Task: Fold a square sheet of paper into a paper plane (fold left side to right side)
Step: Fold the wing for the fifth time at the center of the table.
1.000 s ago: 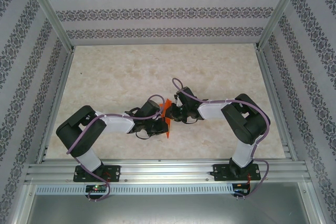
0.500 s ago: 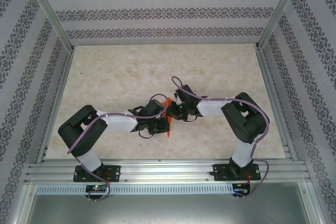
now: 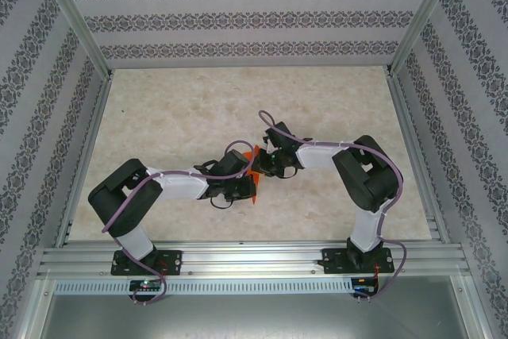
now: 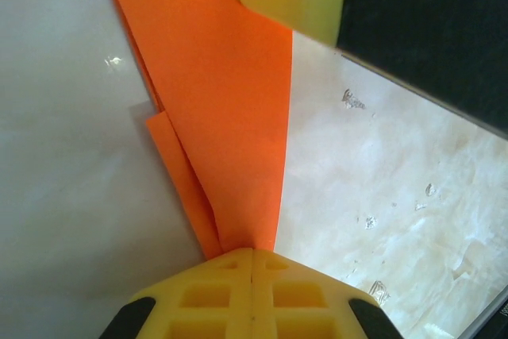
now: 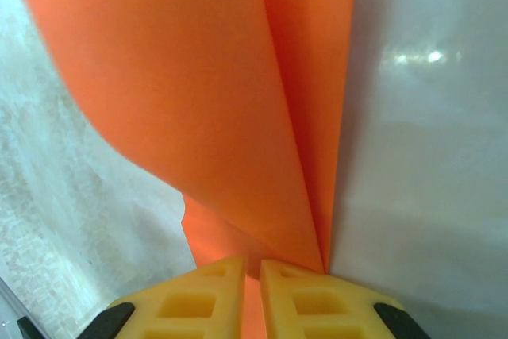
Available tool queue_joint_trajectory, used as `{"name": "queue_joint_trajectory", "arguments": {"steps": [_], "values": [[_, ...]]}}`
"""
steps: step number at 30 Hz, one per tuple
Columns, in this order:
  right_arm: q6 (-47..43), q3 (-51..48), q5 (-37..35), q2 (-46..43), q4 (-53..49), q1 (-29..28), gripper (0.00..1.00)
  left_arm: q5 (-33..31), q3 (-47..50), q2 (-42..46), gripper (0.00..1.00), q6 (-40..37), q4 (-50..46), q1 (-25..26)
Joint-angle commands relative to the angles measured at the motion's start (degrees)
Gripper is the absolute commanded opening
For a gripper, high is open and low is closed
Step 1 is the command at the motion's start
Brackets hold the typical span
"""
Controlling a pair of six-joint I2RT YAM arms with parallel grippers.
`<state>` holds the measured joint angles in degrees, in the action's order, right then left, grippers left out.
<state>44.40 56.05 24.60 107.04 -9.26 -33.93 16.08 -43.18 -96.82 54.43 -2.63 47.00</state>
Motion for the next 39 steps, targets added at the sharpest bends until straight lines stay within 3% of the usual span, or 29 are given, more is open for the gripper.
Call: {"name": "queue_joint_trajectory", "arguments": {"steps": [1, 39], "values": [[-2.46, 2.19, -8.28, 2.10, 1.66, 3.54, 0.15, -2.50, 3.49, -3.28, 0.03, -0.48, -10.13, 0.63], [-8.71, 16.31, -8.07, 8.78, -5.16, 9.99, 0.14, -1.56, 4.51, -3.32, 0.03, 0.31, -7.55, 0.90]]}}
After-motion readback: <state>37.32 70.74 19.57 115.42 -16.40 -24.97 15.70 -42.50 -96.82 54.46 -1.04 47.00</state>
